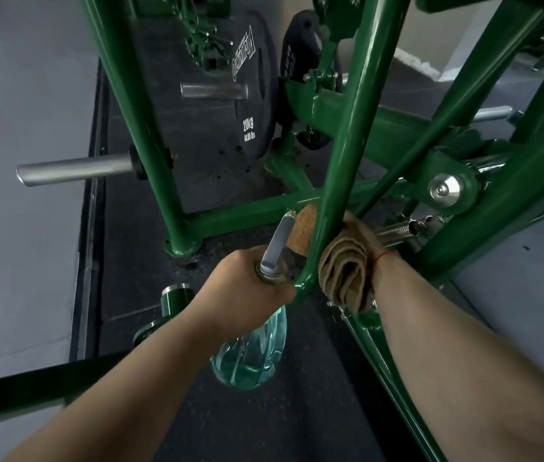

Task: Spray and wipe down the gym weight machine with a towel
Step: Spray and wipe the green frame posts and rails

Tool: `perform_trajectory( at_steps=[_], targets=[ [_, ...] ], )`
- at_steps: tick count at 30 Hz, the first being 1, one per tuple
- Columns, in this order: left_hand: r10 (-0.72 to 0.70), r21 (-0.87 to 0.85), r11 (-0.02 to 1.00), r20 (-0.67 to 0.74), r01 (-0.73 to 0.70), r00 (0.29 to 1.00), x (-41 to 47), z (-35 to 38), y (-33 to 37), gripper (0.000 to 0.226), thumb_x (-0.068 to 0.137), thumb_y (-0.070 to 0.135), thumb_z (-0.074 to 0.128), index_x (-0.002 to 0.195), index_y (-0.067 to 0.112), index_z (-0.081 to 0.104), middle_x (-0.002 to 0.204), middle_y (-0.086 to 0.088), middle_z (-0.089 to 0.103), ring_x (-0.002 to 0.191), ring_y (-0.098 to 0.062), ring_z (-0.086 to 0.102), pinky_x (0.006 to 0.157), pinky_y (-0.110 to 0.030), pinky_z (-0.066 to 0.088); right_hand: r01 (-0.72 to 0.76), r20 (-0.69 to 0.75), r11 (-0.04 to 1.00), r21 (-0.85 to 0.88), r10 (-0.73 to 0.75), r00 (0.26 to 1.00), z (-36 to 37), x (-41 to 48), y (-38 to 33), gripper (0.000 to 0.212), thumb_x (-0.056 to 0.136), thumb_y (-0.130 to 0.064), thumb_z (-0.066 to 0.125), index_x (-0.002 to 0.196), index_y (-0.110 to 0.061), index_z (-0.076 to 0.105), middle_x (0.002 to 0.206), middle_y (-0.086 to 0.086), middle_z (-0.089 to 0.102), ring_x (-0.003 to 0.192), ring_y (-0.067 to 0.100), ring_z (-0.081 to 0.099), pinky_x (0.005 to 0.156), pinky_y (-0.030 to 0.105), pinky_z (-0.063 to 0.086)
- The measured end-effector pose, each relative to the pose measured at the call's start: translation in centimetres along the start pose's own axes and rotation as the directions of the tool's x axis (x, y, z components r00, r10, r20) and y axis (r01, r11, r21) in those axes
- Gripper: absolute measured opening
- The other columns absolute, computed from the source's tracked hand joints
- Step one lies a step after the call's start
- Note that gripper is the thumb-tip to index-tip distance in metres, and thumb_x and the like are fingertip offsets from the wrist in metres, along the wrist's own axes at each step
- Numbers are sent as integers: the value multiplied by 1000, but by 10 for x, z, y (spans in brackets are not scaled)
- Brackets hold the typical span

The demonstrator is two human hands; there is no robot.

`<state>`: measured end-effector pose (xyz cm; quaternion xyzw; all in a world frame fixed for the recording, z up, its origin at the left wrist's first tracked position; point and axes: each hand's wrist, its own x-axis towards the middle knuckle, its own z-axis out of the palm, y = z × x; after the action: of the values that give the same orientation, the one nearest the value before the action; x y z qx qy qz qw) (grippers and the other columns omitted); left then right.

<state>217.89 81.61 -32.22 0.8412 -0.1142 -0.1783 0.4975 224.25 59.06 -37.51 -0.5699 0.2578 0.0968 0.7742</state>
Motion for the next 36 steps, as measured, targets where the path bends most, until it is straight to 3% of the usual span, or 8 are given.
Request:
perform_trajectory(
  at_steps=[9,13,20,24,28,31,34,36],
  targets=[
    [-55,25,998,-3,55,998,-13,-8,-3,12,82,12,68,91,4,66,66,-3,58,55,-14,45,50,-28,39,-235,-306,946,223,297,904,18,-26,118,43,99,-49,46,95,-13,70,79,11,74,75,26,67,71,33,54],
    [-51,35,998,-16,52,999,-21,-16,5,11,83,16,69,85,7,66,75,-18,65,57,-15,49,55,-33,43,-129,-528,976,178,205,824,37,-35,103,56,97,-41,48,145,-14,40,141,20,52,121,38,56,107,51,44],
    [-70,-13,998,-75,69,995,-32,-27,25,17,79,13,73,67,13,61,56,-1,55,52,-13,46,52,-29,40,265,-644,962,-69,-246,725,53,-68,9,59,99,-25,58,153,-17,35,146,19,33,125,40,49,92,34,41],
    [-86,-27,996,-117,83,989,-37,-34,37,29,80,9,70,66,12,45,51,6,38,47,-13,33,45,-25,29,646,-520,655,-391,-737,433,79,-90,-7,63,88,-11,74,144,-8,45,139,20,35,125,28,47,110,30,39],
    [-72,-3,997,-140,72,988,-42,-42,39,28,80,9,69,66,9,46,51,5,39,48,-14,35,46,-27,30,567,-9,13,-823,-1000,9,77,-90,1,51,81,-4,72,130,-18,67,144,10,46,129,32,44,109,33,36],
    [-61,-17,998,-138,60,989,-43,-43,37,20,80,7,69,76,-2,52,55,1,43,52,-17,38,50,-29,32,226,355,-299,-927,-891,281,61,-74,14,56,75,-4,74,125,-29,69,145,-2,54,136,33,41,97,49,41],
    [-45,-16,999,-124,44,991,-44,-39,36,17,81,8,69,85,-5,58,59,-2,48,55,-18,41,52,-31,34,183,446,-434,-882,-644,621,49,-69,40,58,67,-8,81,121,-25,70,144,-4,55,138,32,42,101,53,41],
    [-41,-14,999,-95,40,995,-45,-34,39,17,81,8,70,87,-4,60,62,-3,51,57,-17,43,54,-31,35,225,459,-450,-864,-523,718,42,-72,56,52,74,-7,77,122,-25,70,146,-5,53,141,31,37,107,52,35]
  ],
)
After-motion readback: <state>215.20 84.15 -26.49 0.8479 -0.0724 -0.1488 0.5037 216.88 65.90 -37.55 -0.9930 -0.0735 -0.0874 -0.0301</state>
